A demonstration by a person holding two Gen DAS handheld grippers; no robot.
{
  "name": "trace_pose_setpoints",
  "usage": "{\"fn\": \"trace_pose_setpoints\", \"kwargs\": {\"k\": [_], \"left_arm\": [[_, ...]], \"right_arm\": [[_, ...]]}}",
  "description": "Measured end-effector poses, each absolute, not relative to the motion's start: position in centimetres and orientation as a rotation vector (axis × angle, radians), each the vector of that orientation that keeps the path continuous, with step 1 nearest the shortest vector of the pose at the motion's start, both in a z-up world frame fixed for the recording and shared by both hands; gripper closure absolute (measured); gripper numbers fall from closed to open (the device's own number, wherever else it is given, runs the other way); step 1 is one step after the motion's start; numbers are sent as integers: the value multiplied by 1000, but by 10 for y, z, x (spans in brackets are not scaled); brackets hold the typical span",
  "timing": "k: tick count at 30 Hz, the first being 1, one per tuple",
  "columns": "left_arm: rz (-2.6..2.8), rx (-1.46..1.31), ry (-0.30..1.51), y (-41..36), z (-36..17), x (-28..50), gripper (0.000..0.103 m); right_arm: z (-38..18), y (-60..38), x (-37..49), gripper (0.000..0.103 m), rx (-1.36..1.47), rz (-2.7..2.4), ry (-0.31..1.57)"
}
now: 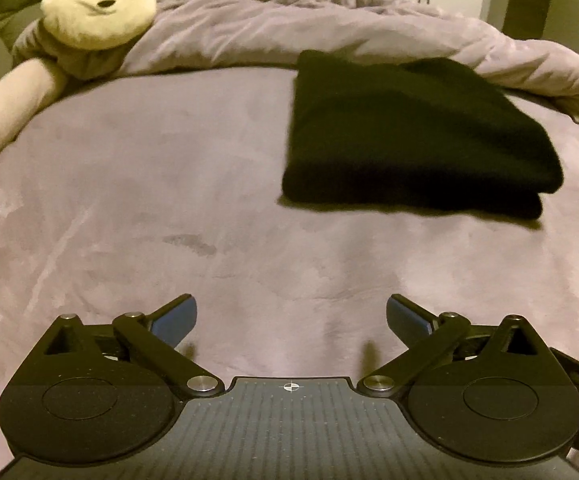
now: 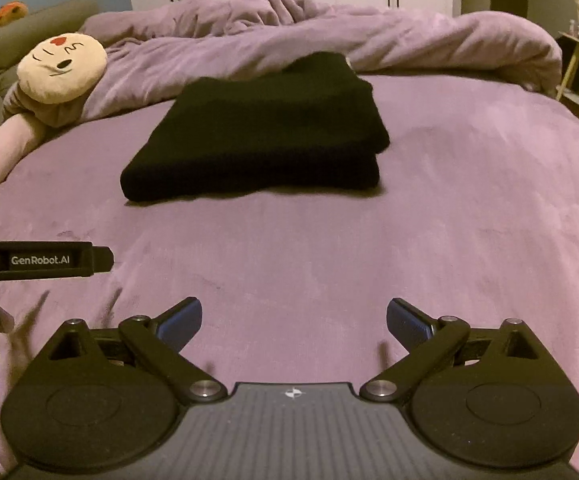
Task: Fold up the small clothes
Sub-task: 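Open both tools and pull them back from the folded sweater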
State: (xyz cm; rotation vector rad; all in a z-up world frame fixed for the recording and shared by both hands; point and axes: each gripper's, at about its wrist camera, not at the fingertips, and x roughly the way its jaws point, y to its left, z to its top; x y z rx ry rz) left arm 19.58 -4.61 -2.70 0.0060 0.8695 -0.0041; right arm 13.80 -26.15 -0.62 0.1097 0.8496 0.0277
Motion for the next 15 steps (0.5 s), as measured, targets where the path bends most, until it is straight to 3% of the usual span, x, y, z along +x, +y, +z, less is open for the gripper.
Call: {"fn": "trace_pose_setpoints", "kwargs": {"k": [15], "left_arm": [[-3,81,912,-58,-26,194,0]], "right_arm": [[5,-253,153,4,71,-58,875]]}}
